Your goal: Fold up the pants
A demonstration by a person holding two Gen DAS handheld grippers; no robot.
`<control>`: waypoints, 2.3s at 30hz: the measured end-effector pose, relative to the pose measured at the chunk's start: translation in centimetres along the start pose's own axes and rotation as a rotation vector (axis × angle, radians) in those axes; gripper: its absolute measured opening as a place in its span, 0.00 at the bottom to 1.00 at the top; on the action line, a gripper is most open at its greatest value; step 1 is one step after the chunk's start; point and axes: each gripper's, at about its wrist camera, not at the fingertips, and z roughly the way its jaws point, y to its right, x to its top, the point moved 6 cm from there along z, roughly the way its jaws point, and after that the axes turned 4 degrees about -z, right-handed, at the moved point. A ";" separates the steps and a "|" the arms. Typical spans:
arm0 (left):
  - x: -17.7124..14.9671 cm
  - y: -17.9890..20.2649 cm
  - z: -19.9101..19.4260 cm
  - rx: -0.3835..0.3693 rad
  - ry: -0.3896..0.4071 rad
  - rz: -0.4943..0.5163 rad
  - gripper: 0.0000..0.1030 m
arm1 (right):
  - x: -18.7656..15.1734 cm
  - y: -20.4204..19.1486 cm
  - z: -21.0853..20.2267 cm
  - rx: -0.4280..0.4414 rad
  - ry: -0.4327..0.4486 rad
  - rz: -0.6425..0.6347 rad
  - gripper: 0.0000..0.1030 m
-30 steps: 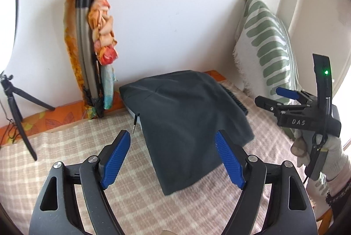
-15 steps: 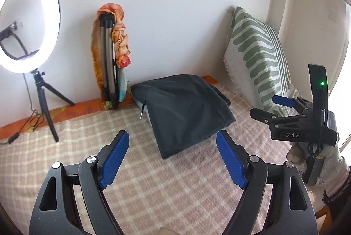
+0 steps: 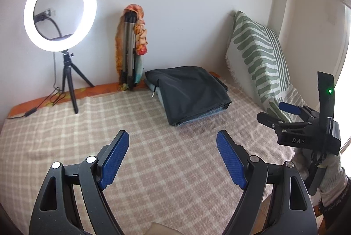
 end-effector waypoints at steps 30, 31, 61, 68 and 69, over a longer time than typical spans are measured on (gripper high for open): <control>-5.4 -2.6 -5.9 0.135 0.009 -0.004 0.97 | -5.3 -7.8 -8.2 -0.043 0.052 0.016 1.00; -5.3 -2.7 -6.0 0.136 0.009 -0.007 0.97 | -5.3 -7.8 -8.2 -0.042 0.051 0.019 1.00; -5.1 -2.8 -6.2 0.110 0.009 -0.014 0.97 | -5.6 -8.0 -7.4 -0.040 0.032 0.033 1.00; -5.2 -2.6 -6.3 0.111 0.009 -0.011 0.97 | -5.6 -8.0 -7.4 -0.037 0.031 0.035 1.00; -5.1 -2.6 -6.3 0.110 0.009 -0.011 0.97 | -5.7 -8.0 -7.4 -0.037 0.030 0.035 1.00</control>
